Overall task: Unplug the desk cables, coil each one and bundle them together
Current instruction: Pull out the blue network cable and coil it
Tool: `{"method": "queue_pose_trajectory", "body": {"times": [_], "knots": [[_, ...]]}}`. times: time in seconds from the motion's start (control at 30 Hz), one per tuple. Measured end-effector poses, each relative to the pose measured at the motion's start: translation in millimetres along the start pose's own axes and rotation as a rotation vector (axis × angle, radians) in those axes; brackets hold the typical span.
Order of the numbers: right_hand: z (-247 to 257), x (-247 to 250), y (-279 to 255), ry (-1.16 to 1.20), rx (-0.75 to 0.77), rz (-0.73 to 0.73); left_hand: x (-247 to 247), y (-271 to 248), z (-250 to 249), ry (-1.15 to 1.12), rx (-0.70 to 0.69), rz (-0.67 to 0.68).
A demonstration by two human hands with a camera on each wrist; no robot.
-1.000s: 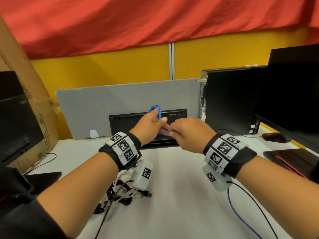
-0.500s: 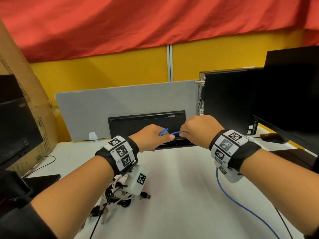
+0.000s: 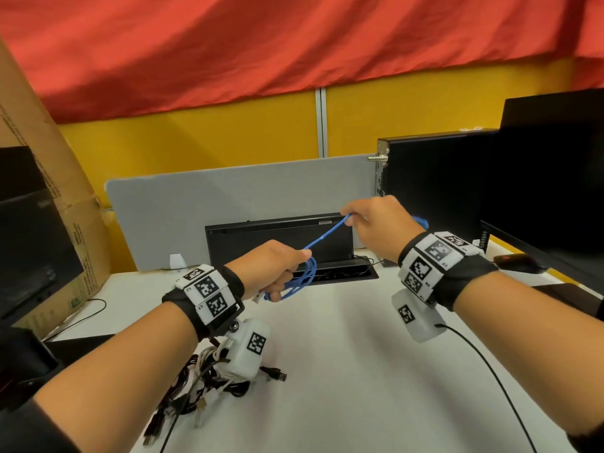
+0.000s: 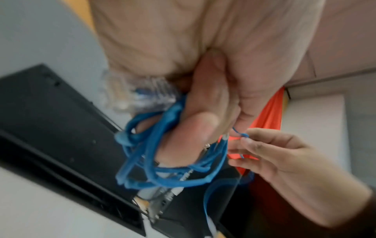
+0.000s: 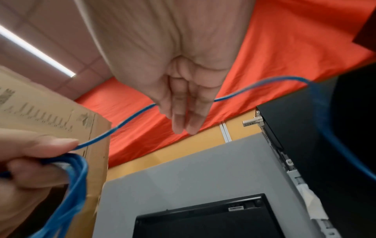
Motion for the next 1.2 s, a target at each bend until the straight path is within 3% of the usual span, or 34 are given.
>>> {"method": "queue_pose_trajectory", "body": {"times": [0.17, 0.27, 0.43, 0.63, 0.8, 0.97, 1.1, 1.2], "knots": [[14, -2, 8, 0.662, -0.137, -0.089, -11, -5, 0, -0.280, -0.074, 0.194], [27, -7, 3, 0.827, -0.147, -0.137, -15, -7, -3, -0.427, -0.106, 0.235], [48, -23, -15, 0.779, -0.040, 0.058, -20, -8, -7, -0.533, -0.175, 0.271], [60, -39, -22, 0.389, -0.030, -0.116, -26, -8, -3, -0.539, -0.153, 0.273], [57, -49, -18, 0.168, -0.095, -0.179, -33, -11, -9, -0.385, -0.189, 0.062], [48, -48, -26, 0.187, -0.036, -0.300, -31, -7, -11, -0.369, -0.208, -0.029], [35, -42, -30, 0.234, -0.113, -0.266, -28, -1, -4, -0.403, -0.172, -0.052], [31, -39, -33, 0.406, -0.185, -0.270, -30, 2, -3, -0.409, -0.191, -0.087]]}}
Point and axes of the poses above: each hand's wrist, its own y-axis towards the middle knuckle, its own x-axis out of the back of the hand, z = x × y, the point moved 1 cm from there along y, towards the middle knuckle, and after that the axes turned 12 degrees about x, right-handed, at the moved point
